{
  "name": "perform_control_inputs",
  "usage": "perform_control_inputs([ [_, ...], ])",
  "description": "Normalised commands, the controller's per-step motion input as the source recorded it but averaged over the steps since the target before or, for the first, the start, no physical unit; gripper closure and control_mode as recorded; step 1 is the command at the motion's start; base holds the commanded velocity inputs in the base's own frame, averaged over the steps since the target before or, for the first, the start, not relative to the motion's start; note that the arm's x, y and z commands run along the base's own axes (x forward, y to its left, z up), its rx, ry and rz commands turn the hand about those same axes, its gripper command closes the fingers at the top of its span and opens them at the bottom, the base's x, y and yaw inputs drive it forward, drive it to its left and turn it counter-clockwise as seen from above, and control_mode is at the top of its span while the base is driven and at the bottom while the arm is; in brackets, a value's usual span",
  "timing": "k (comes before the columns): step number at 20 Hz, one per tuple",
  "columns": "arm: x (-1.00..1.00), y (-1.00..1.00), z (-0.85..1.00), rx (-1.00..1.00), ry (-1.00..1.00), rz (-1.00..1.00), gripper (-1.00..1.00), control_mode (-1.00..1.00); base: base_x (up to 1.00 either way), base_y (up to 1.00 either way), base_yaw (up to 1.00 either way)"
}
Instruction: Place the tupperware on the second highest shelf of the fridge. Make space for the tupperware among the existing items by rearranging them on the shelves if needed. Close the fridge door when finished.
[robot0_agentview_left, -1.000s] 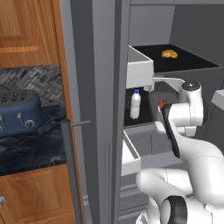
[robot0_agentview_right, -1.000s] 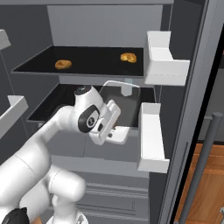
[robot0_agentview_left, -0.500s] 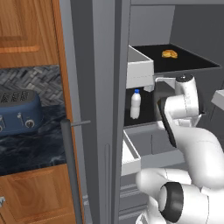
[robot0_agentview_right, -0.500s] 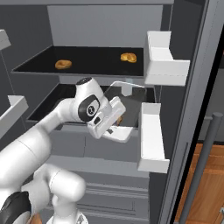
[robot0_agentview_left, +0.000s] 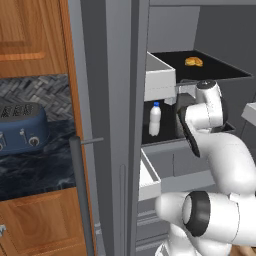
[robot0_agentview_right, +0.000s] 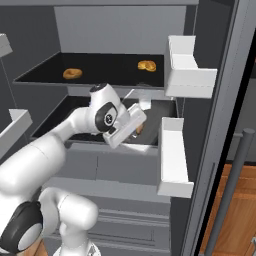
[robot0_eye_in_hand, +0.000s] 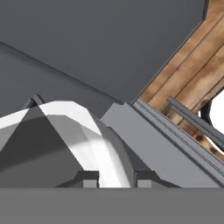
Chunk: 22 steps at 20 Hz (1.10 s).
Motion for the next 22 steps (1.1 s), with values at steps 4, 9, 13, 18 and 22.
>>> perform_control_inputs([
  [4,0.55,0.0,0.0,0.0,-0.23,0.0,-1.0,-1.0,0.0,0.0,0.0],
  [9,0.41,0.0,0.0,0.0,-0.27,0.0,-1.0,-1.0,0.0,0.0,0.0],
  [13,-0.3,0.06,0.15,-0.06,-0.41,0.12,-1.0,-1.0,0.0,0.0,0.0],
  [18,-0.99,0.41,0.11,-0.25,-0.61,0.26,-1.0,-1.0,0.0,0.0,0.0],
  [22,-1.0,0.56,0.23,-0.29,-0.52,0.26,-1.0,-1.0,0.0,0.0,0.0],
])
